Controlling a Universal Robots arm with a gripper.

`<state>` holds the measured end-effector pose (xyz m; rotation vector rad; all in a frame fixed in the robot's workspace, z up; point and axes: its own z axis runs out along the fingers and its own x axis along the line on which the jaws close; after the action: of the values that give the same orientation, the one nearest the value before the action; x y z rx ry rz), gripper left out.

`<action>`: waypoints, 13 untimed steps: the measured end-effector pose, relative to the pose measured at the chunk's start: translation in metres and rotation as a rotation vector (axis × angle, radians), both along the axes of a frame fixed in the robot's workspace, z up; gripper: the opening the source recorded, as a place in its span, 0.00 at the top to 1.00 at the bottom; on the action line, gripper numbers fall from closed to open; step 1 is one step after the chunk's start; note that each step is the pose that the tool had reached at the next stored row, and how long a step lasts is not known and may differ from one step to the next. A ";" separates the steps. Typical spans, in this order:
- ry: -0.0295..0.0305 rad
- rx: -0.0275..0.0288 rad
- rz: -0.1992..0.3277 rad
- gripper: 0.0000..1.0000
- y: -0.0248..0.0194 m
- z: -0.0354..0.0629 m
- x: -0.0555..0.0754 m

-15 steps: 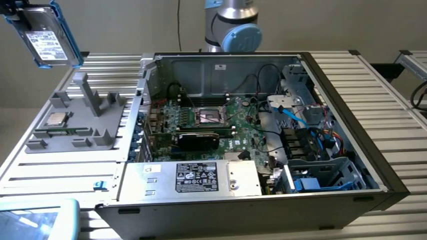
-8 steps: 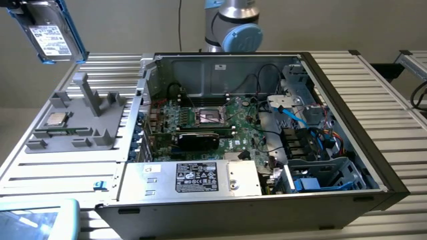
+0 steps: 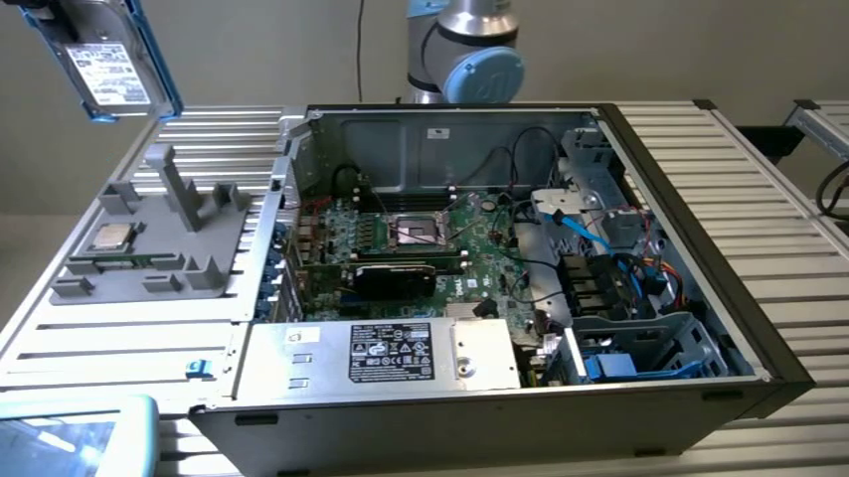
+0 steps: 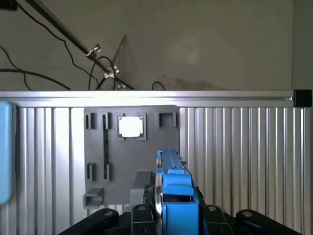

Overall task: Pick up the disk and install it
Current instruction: 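Pick up the disk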

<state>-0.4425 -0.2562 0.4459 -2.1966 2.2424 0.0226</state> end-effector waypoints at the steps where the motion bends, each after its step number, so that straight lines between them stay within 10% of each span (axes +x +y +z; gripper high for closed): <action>1: 0.0000 0.0000 0.000 0.63 -0.0007 0.0011 0.002; 13: -0.0006 0.0007 0.000 0.63 -0.0095 0.0171 0.027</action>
<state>-0.4157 -0.2657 0.4630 -2.1960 2.2417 0.0228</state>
